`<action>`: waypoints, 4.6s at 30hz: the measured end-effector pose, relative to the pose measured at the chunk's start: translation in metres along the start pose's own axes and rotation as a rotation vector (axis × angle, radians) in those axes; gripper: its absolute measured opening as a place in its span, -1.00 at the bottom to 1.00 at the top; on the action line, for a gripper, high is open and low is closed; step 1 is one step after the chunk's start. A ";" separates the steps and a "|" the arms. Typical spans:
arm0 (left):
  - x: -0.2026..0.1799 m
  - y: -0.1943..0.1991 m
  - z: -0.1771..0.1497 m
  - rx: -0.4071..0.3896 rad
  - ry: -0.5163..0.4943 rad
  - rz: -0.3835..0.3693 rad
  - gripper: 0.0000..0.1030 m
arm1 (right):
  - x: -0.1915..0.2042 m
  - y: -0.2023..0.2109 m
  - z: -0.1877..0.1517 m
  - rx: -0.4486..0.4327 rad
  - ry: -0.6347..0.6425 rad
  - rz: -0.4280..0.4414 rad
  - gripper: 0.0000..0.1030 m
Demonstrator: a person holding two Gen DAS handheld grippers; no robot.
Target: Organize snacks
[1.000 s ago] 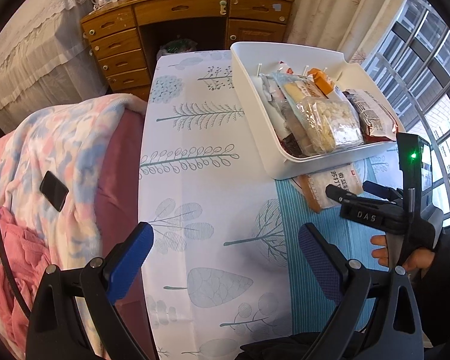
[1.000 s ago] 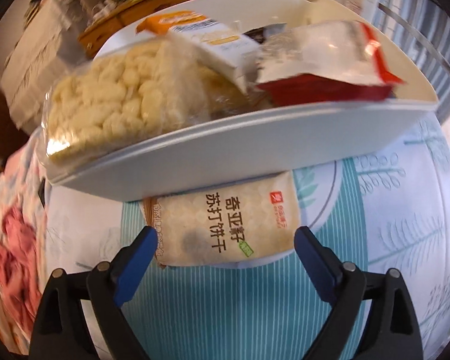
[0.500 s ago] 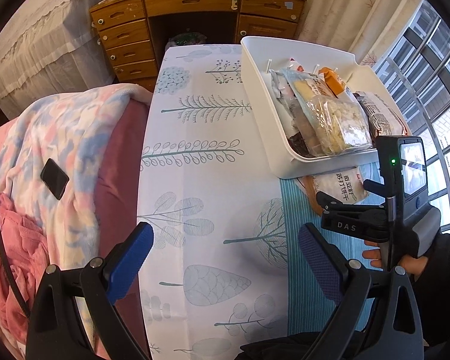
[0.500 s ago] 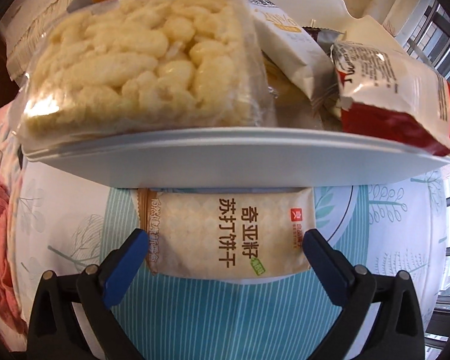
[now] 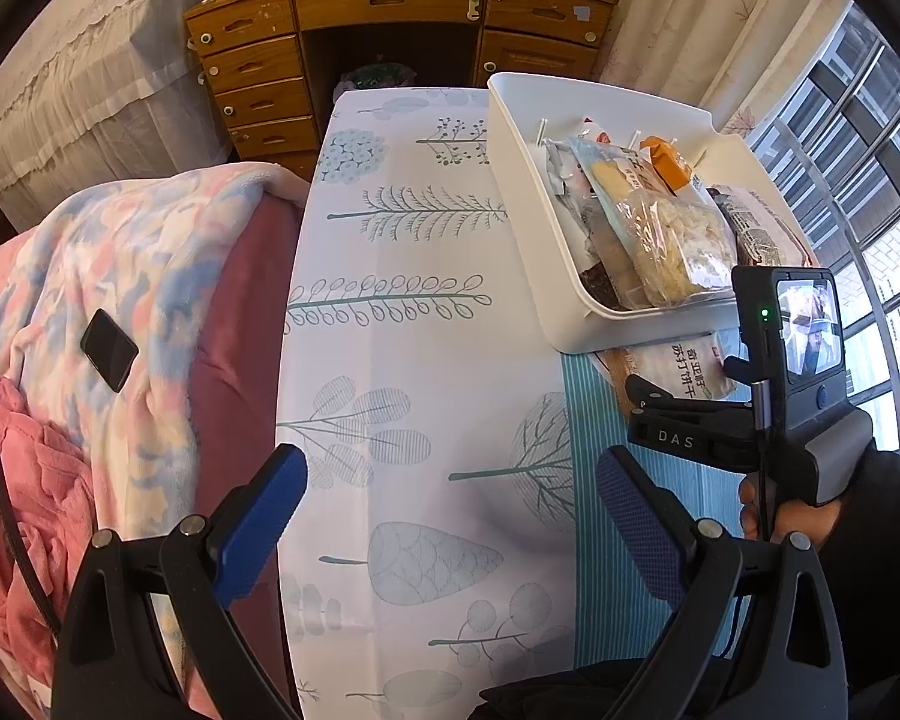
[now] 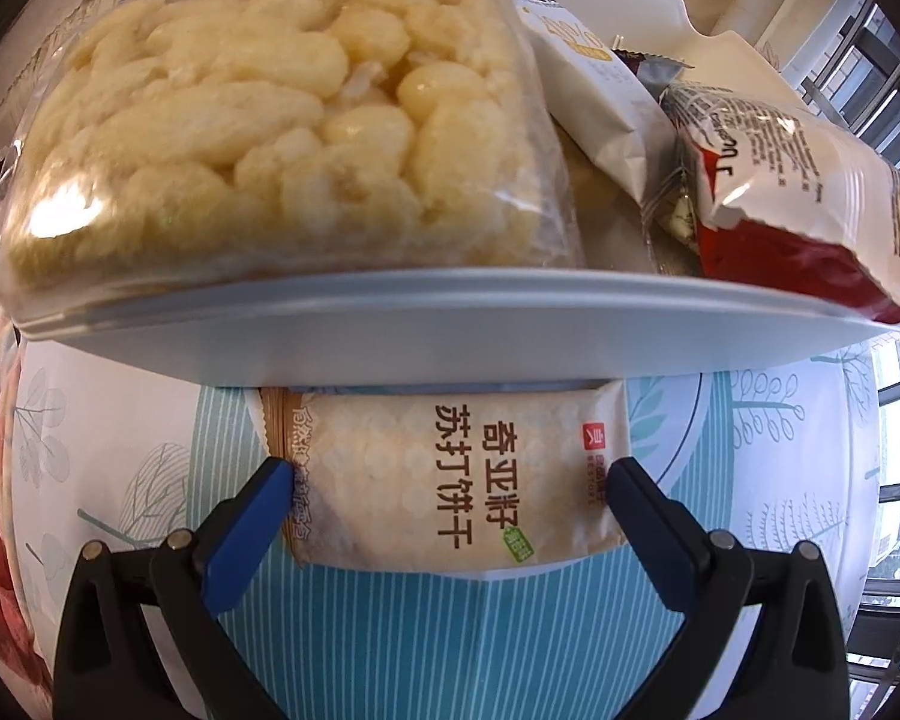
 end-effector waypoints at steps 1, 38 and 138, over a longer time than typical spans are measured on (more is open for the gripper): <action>0.000 0.000 -0.001 -0.001 -0.001 0.001 0.88 | -0.003 -0.001 0.001 0.003 0.003 0.001 1.00; -0.006 0.045 -0.035 -0.110 -0.050 -0.025 0.88 | -0.055 0.028 -0.051 0.094 -0.242 0.369 -0.79; -0.123 0.108 -0.039 -0.143 0.191 0.023 0.88 | -0.164 0.153 0.046 -0.073 -0.103 0.348 0.59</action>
Point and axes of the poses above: each gripper's, at about its wrist camera, not at the fingertips, and y roughly against the way its jaws point, x to its left, z to its top, the point moved 4 cm from there along -y, roughly the way its jaws point, and after that the axes turned 12 degrees about x, right-handed, at the moved point
